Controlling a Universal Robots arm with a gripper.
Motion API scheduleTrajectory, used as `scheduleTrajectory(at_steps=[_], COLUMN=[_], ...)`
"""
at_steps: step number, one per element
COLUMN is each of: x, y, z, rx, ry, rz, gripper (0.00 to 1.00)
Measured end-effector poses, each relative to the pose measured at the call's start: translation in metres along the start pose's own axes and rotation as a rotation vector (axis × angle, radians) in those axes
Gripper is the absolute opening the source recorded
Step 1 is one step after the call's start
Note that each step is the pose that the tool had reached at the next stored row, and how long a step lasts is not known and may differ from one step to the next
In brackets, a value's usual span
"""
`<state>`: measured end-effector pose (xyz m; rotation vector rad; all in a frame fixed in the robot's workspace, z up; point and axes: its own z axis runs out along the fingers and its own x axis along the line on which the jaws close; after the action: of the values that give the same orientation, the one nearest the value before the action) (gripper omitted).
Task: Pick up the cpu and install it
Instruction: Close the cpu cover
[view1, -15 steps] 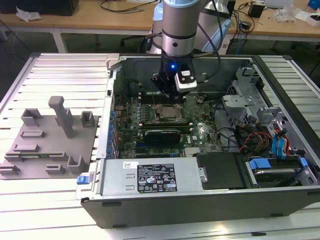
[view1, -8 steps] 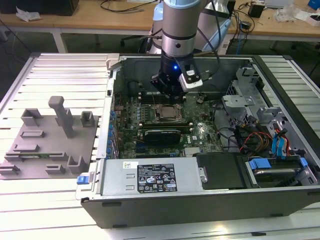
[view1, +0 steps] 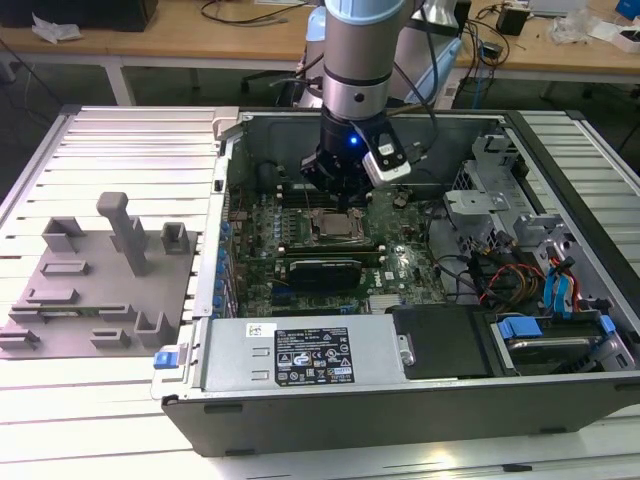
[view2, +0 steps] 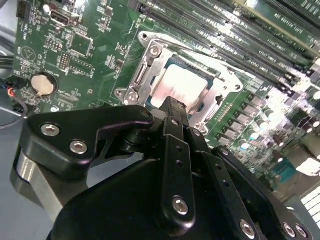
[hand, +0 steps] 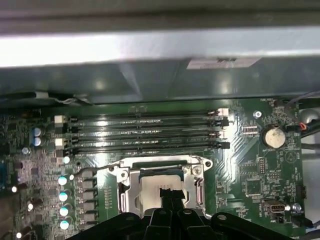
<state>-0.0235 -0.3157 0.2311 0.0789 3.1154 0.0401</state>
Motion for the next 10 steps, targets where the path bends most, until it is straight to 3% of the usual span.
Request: scheduleTrajectory(at_steps=[10], x=[0.0164], y=[-0.0072], z=[0.0061], rx=[-0.0002], ry=[-0.0001], rz=[-0.001], gripper=[0.11])
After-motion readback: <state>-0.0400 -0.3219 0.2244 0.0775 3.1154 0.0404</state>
